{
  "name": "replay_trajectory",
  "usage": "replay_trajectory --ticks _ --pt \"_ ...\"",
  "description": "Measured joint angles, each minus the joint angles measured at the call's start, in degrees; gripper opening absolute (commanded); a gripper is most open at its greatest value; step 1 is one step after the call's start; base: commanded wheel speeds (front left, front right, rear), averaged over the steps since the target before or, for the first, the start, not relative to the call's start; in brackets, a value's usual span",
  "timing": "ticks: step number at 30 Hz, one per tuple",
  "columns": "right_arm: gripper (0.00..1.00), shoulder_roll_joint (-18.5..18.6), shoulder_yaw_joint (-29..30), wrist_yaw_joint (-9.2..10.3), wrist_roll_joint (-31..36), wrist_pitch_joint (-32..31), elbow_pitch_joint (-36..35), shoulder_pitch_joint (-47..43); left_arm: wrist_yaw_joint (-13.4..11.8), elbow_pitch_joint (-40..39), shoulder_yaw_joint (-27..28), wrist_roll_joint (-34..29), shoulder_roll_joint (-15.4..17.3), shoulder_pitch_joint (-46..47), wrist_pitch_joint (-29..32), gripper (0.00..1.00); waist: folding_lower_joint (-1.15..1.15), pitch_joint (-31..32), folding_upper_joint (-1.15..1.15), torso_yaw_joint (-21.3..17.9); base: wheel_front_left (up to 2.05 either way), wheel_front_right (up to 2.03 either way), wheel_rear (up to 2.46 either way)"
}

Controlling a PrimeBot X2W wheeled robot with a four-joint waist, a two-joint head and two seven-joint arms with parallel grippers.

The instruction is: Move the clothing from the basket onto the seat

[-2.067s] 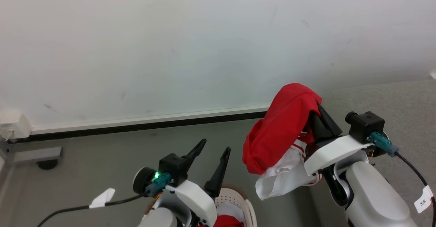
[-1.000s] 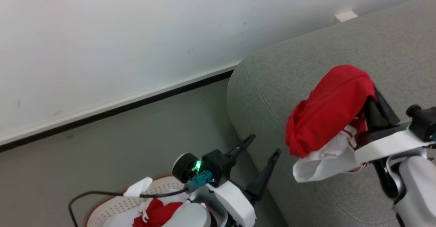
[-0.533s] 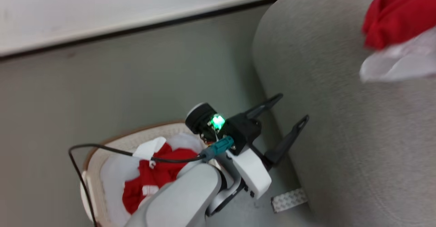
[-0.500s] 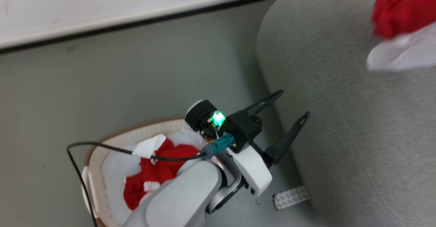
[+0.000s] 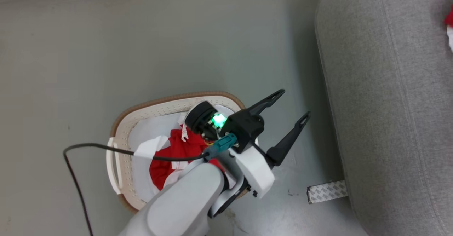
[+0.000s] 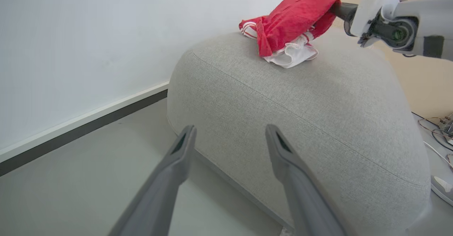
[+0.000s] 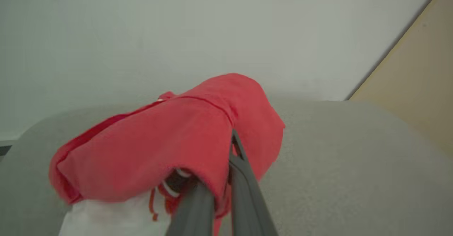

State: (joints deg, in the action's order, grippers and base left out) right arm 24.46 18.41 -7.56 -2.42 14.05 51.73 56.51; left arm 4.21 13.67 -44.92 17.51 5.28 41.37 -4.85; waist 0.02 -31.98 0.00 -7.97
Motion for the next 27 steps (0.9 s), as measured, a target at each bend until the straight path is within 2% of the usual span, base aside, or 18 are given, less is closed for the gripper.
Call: replay_trajectory --ticks 1,6,11,20,27 --pt "1.00 -0.45 0.53 0.00 2.00 -0.01 1.85 -1.88 0.00 0.29 -0.07 0.14 0.34 -0.40 0.08 1.00 -0.01 0.30 0.00 -0.07 0.00 0.00 0.00" --pt "1.00 -3.79 7.65 0.01 6.61 0.74 4.80 -5.34 -0.23 0.57 -0.05 0.52 1.45 -1.46 0.30 1.00 -0.01 1.81 0.00 -1.20 0.00 0.00 0.00" --pt "1.00 -9.76 8.43 0.00 7.77 0.99 -2.78 -10.27 -1.33 0.40 0.99 1.43 3.00 -3.30 -0.16 1.00 -0.01 3.84 0.00 -2.41 0.00 0.00 0.00" --pt "1.00 -15.67 3.90 0.01 4.70 1.00 -20.02 -21.88 -4.57 1.41 4.70 4.77 5.38 -10.14 -5.08 1.00 -0.02 10.92 0.00 -3.94 0.00 0.00 0.00" --pt "1.00 -18.19 -4.16 0.01 0.93 1.12 -29.56 -31.49 -7.14 3.23 8.18 6.47 5.91 -16.28 -9.44 1.00 -0.02 17.64 0.00 -3.32 0.00 0.00 0.00"
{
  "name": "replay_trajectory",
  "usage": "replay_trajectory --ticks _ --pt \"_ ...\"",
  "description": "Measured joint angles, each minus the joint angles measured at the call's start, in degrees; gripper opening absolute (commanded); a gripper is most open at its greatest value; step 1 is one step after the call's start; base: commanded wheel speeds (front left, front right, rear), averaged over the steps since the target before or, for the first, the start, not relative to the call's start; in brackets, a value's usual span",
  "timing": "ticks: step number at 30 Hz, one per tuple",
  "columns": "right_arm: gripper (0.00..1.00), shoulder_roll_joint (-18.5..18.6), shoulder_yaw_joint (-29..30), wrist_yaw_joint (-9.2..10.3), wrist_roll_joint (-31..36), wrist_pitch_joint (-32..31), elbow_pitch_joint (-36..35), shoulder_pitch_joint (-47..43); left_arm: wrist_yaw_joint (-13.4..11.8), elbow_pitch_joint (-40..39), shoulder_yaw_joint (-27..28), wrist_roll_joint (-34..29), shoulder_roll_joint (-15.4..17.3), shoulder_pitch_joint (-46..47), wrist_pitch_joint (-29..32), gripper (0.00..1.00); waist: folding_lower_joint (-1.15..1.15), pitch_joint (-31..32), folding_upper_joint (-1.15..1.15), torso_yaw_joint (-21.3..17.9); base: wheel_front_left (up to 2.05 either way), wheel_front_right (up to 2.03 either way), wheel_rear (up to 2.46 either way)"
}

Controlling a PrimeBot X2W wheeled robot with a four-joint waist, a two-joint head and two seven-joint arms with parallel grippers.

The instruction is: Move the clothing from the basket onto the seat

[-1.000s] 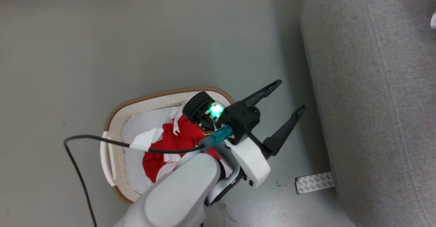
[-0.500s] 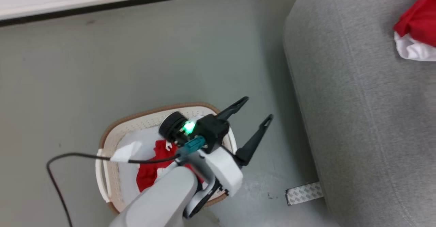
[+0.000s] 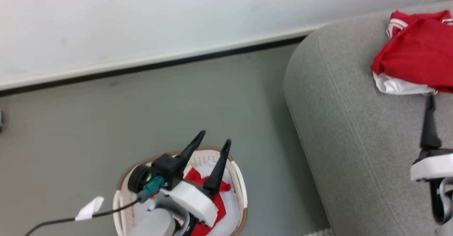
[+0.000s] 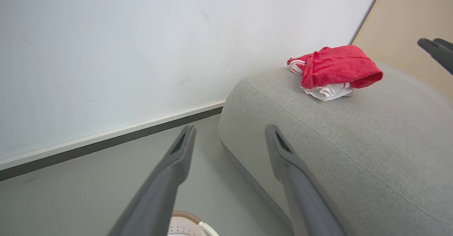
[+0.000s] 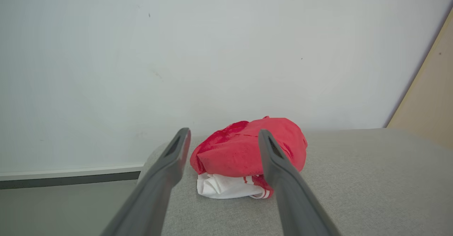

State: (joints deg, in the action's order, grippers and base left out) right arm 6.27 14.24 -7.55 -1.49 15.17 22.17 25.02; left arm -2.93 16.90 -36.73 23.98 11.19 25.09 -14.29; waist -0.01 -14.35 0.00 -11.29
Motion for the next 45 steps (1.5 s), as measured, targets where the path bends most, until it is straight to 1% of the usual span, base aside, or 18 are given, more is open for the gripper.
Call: replay_trajectory --ticks 4,7,10,15,20,25,31,36,45 --pt "1.00 -0.71 -4.44 -0.01 -1.08 0.01 -2.98 -5.06 -1.37 0.18 3.01 0.82 -0.21 -3.87 -0.69 1.00 0.00 3.75 0.00 1.18 0.00 0.00 0.00" --pt "1.00 -1.34 -6.55 0.00 -1.65 0.00 -4.24 -9.09 -2.53 -1.92 6.73 0.40 -0.68 -7.16 -0.78 1.00 -0.01 6.41 0.00 2.46 0.00 0.00 0.00" --pt "1.00 -1.94 -7.34 -0.01 -1.54 0.01 -5.65 -12.34 -2.53 -3.77 10.59 -1.22 -1.26 -11.60 -0.83 1.00 -0.01 8.83 0.00 3.86 0.00 0.00 0.00" --pt "1.00 -2.99 -8.78 0.00 -1.67 0.01 -6.46 -18.08 -0.70 -5.57 15.92 -3.33 -2.21 -18.14 -0.83 1.00 -0.01 12.41 0.00 6.02 0.00 0.00 0.00" --pt "1.00 -3.31 -10.43 0.00 -1.58 0.01 -7.12 -21.70 0.16 -6.73 22.38 -5.64 -3.96 -23.26 -0.83 1.00 -0.01 14.53 0.00 7.40 0.00 0.00 0.00" --pt "1.00 -3.41 -12.09 0.00 -3.09 0.00 -7.27 -23.21 2.57 -6.79 26.61 -8.03 -5.55 -26.23 -0.83 1.00 -0.01 15.58 0.00 7.95 0.00 0.00 0.00" --pt "1.00 -3.43 -13.56 0.00 -4.76 0.01 -6.76 -24.13 4.17 -6.45 30.27 -9.83 -6.98 -27.47 -0.83 1.00 0.00 16.38 0.00 8.87 0.00 0.00 0.00" --pt "1.00 -3.42 -14.15 0.00 -5.25 0.00 -6.06 -24.13 5.37 -5.94 31.79 -10.67 -7.71 -27.85 -0.83 1.00 0.00 16.75 0.00 9.41 0.00 0.00 0.00" --pt "1.00 -3.42 -14.89 0.00 -5.59 0.00 -5.61 -24.04 6.24 -5.48 33.49 -11.91 -8.26 -27.81 -0.83 1.00 0.00 16.74 0.00 9.76 0.00 0.00 0.00"
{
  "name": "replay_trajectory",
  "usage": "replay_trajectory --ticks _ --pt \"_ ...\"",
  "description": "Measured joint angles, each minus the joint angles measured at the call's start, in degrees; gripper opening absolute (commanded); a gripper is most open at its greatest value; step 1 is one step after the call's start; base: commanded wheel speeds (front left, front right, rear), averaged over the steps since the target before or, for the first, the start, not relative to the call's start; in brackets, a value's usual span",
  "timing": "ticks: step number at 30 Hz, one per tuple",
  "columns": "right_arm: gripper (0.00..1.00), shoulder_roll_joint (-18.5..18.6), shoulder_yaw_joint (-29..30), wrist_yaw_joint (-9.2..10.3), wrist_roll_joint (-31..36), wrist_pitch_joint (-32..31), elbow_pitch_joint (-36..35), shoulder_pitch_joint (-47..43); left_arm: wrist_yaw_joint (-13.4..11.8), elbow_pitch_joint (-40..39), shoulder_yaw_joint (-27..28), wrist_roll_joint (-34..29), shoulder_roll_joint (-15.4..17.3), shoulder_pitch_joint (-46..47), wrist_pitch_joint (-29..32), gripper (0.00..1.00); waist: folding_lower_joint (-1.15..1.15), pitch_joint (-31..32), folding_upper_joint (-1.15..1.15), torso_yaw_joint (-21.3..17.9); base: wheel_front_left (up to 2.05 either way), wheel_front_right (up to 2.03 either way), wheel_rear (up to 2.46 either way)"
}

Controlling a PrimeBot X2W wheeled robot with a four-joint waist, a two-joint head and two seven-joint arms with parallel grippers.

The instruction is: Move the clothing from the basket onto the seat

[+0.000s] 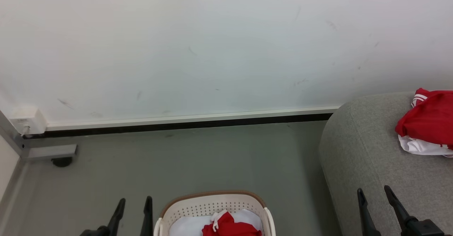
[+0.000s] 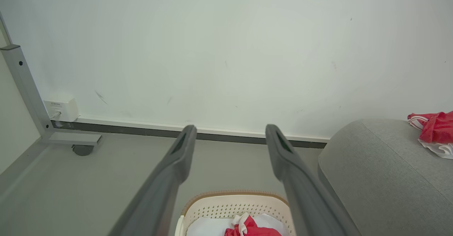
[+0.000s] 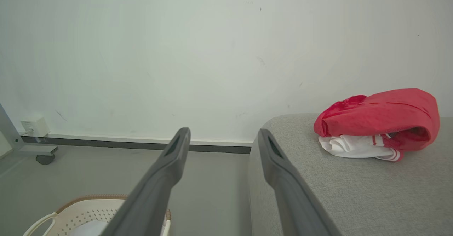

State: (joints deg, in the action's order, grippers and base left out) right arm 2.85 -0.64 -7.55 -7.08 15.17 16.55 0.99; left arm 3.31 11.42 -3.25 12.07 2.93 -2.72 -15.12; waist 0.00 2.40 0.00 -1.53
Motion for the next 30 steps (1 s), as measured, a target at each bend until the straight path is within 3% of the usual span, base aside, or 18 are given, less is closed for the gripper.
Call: replay_trajectory --ticks 16,24,30 --pt "1.00 0.00 0.08 0.00 -0.01 0.01 0.21 0.44 -0.32 -0.07 -0.22 0.45 -0.10 -0.01 -0.01 1.00 0.00 -0.69 0.00 -1.13 0.00 0.00 0.00" --pt "1.00 0.01 0.05 0.00 0.00 0.00 -0.25 1.43 -0.22 1.23 -1.63 1.32 -0.12 1.50 0.00 1.00 0.00 -2.36 0.00 -3.93 0.00 0.00 0.00" --pt "1.00 0.02 -0.40 0.00 -0.21 0.00 -1.74 2.92 0.27 6.84 -4.14 -0.18 -0.15 6.28 -0.01 1.00 0.01 -5.11 0.00 -7.01 0.00 0.00 0.00"
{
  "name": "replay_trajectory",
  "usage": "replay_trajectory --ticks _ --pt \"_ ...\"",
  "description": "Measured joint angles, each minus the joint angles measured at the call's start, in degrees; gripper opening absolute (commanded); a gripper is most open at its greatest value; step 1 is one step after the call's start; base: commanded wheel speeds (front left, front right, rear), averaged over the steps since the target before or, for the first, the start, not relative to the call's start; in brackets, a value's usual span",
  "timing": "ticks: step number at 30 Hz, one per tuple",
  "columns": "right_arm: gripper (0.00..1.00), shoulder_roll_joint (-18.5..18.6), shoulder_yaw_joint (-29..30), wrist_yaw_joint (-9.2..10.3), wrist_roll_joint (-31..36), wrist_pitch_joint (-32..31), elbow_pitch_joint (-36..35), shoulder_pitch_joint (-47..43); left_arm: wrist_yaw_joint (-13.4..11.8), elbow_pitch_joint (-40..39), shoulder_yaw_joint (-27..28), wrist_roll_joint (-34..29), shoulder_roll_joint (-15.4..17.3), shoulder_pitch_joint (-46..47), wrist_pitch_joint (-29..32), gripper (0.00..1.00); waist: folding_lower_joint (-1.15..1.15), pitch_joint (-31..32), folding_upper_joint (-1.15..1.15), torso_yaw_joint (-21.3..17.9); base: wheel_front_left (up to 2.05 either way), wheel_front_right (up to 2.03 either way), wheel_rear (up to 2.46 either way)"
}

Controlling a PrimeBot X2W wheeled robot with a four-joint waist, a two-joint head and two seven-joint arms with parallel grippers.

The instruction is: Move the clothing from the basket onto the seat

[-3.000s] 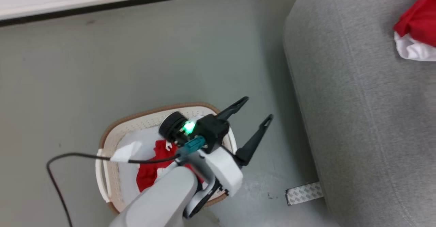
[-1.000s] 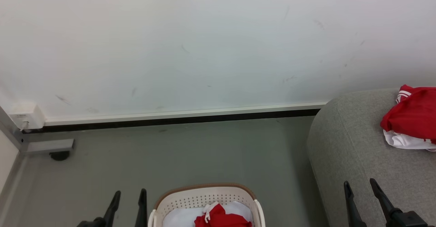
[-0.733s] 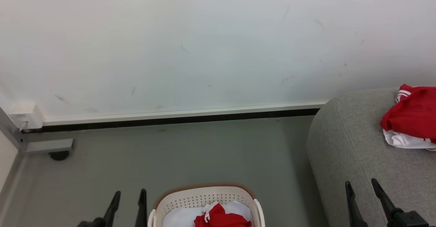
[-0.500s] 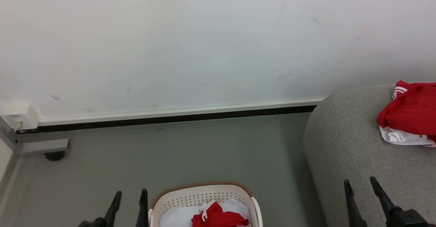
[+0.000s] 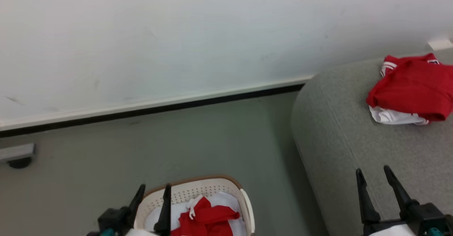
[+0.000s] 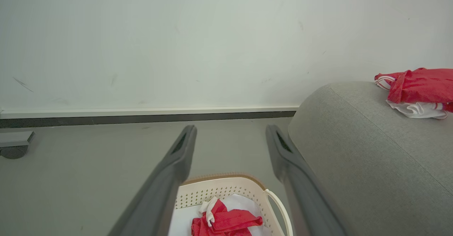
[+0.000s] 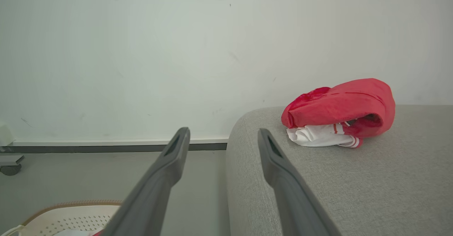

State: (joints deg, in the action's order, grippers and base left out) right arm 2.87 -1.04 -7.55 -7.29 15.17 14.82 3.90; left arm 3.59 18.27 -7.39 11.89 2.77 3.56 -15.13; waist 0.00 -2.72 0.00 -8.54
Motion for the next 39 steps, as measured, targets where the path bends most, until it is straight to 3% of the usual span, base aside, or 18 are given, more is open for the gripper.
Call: replay_trajectory --ticks 6,17,21,39 --pt "1.00 0.00 -1.25 0.00 -1.64 0.00 -2.66 2.63 0.60 9.81 -2.13 -1.96 0.64 8.74 1.12 1.00 0.01 -4.78 0.00 -3.46 0.00 0.00 0.00" --pt "1.00 0.02 -2.56 0.00 -3.65 0.01 -8.26 6.77 0.42 30.58 -4.58 -4.28 2.13 22.93 12.88 1.00 0.01 -14.56 0.00 -9.75 0.00 0.00 0.00" --pt "1.00 0.02 -2.97 0.00 -5.06 0.00 -11.14 8.33 -0.69 36.20 -4.99 -4.89 3.28 27.71 15.15 1.00 0.01 -18.82 0.00 -11.16 0.00 0.00 0.00" --pt "1.00 0.01 -4.53 0.00 -7.11 0.00 -20.74 15.26 -2.69 47.95 -5.80 -5.90 8.79 45.62 12.95 1.00 0.01 -39.98 0.00 -11.86 0.00 0.00 0.00"
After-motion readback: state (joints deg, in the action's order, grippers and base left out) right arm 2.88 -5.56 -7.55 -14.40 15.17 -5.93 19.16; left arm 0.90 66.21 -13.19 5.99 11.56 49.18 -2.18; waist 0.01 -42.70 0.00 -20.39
